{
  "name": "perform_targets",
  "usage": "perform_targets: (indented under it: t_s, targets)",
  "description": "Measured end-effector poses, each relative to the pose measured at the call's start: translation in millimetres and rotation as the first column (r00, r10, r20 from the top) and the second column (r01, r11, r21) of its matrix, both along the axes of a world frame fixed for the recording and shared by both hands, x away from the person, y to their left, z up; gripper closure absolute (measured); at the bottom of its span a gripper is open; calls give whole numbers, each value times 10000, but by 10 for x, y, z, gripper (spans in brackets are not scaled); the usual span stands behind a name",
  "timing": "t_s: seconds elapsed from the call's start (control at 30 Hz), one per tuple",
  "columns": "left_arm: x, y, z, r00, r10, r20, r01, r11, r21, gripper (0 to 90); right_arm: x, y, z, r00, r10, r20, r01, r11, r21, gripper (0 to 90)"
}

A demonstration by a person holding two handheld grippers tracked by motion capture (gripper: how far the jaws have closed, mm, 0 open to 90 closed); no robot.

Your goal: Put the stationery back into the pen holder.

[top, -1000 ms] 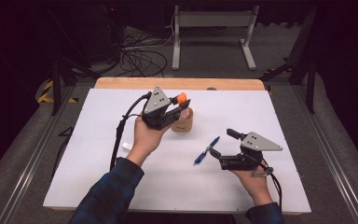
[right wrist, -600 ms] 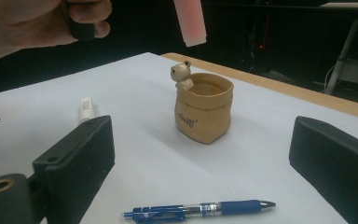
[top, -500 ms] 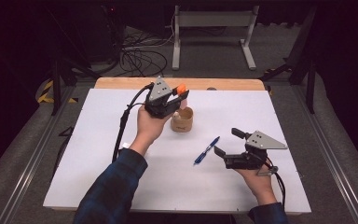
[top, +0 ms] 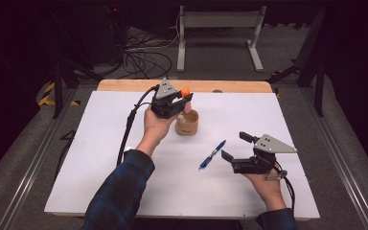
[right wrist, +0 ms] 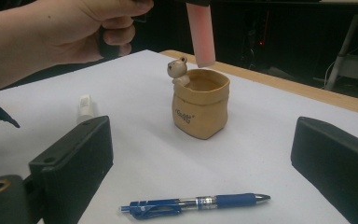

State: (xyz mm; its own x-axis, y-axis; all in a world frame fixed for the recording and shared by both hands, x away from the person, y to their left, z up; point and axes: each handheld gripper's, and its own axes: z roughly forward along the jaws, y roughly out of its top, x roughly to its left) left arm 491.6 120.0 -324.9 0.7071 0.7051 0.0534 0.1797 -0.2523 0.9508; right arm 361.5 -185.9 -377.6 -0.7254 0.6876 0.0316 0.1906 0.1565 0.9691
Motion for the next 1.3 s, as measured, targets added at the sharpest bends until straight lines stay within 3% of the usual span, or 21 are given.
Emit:
perform_targets:
  t_s: [0.33, 0.53, 0.63, 0.87, 0.97, 1.03, 1.3]
  targets:
    - [112, 26, -130, 9972, 190, -730, -171, 9995, 265, 720, 1, 0, 1, 10000, 33, -37, -33, 10000, -7, 62]
    - [179, 26, -230, 9881, 249, -1521, -228, 9996, 160, 719, 0, 6, -1, 10000, 31, -62, -31, 10000, -52, 62]
    - [202, 27, -262, 9864, 339, -1609, -294, 9991, 302, 719, -2, 0, 5, 10000, 34, -32, -34, 10000, -49, 62]
    - [268, 66, -344, 9704, 333, -2393, -287, 9993, 225, 718, -6, -5, 9, 10000, 34, -54, -34, 10000, -58, 62]
    - [285, 72, -376, 9646, 321, -2618, -273, 9994, 221, 718, -4, -5, 8, 10000, 32, -68, -33, 10000, -57, 62]
    - [294, 68, -389, 9652, 372, -2588, -301, 9991, 313, 717, -2, -4, 7, 10000, 51, -53, -51, 10000, -63, 62]
    - [318, 74, -453, 9497, 351, -3110, -326, 9994, 132, 715, -1, 3, 3, 9999, 69, -90, -70, 9999, -103, 62]
